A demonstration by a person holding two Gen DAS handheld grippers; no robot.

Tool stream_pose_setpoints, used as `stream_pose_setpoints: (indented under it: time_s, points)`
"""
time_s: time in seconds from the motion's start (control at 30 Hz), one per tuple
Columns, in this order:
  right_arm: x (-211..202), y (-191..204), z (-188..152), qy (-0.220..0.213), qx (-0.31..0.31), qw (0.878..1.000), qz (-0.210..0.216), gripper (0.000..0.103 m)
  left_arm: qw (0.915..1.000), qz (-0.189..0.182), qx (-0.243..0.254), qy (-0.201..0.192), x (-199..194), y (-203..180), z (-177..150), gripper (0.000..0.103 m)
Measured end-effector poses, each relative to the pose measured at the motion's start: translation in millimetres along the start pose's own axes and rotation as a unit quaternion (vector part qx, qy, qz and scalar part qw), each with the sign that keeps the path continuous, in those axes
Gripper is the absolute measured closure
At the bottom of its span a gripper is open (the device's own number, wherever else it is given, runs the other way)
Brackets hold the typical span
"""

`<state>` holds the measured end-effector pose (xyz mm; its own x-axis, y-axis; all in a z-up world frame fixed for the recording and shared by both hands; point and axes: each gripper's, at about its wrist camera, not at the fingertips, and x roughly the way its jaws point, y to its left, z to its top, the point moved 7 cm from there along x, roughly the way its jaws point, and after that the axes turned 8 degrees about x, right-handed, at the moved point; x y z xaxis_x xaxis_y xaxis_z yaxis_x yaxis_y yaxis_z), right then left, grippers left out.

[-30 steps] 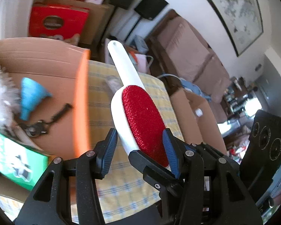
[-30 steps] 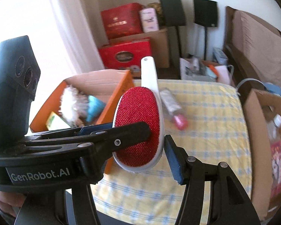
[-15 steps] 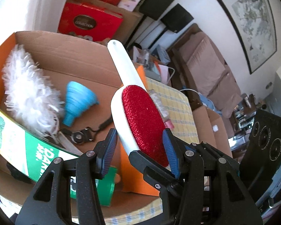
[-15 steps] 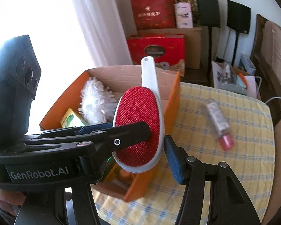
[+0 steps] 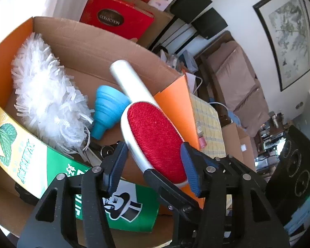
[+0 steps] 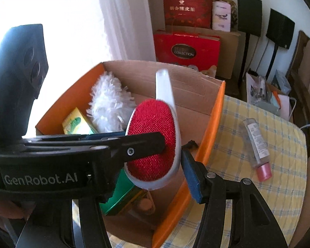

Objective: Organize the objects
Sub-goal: 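Open the right tool to drop the lint brush into the orange box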

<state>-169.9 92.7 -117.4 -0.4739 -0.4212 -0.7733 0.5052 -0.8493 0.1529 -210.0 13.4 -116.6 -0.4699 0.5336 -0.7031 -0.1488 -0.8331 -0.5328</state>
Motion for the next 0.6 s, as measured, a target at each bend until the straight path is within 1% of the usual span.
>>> stream_pose_setpoints:
  time_s: [0.03, 0.1, 0.17, 0.2, 0.27, 0.3, 0.33, 0.4, 0.5, 0.57, 0.6]
  points:
    - [1, 1, 0, -0.001, -0.005, 1.000, -0.002, 0.044, 1.0000, -0.003, -0.003, -0.001, -1, 2, 1, 0.047]
    - [-2, 1, 1, -0.008, -0.003, 1.000, 0.006, 0.044, 0.9999, -0.004, -0.011, -0.007, -4, 5, 3, 0.039]
    - [-7, 0, 3, -0.013, 0.002, 1.000, 0.010, 0.043, 0.9998, 0.000, -0.013, -0.013, -7, 7, 5, 0.036]
    - [-11, -3, 4, -0.017, 0.005, 1.000, 0.008, 0.040, 0.9998, 0.001, -0.013, -0.015, -8, 8, 6, 0.036]
    - [-17, -6, 6, -0.023, 0.010, 1.000, 0.009, 0.038, 0.9998, 0.002, -0.012, -0.015, -9, 8, 7, 0.034]
    - [-22, -9, 7, -0.026, 0.015, 0.999, 0.012, 0.038, 0.9998, 0.003, -0.010, -0.015, -10, 7, 7, 0.029]
    - [-26, -10, 8, -0.028, 0.018, 0.999, 0.013, 0.038, 0.9998, 0.003, -0.009, -0.017, -11, 6, 7, 0.026]
    - [-33, -16, 9, -0.029, 0.024, 0.999, 0.010, 0.034, 0.9997, 0.008, -0.006, -0.020, -13, 4, 8, 0.022]
    - [-40, -23, 8, -0.027, 0.033, 0.999, 0.000, 0.031, 0.9996, 0.019, 0.005, -0.022, -17, -1, 7, 0.018]
    - [-43, -28, 6, -0.021, 0.048, 0.999, 0.000, 0.029, 0.9996, 0.018, 0.008, -0.021, -20, -4, 8, 0.014]
    - [-44, -32, 4, -0.013, 0.059, 0.998, 0.000, 0.028, 0.9997, 0.016, 0.007, -0.020, -21, -5, 8, 0.013]
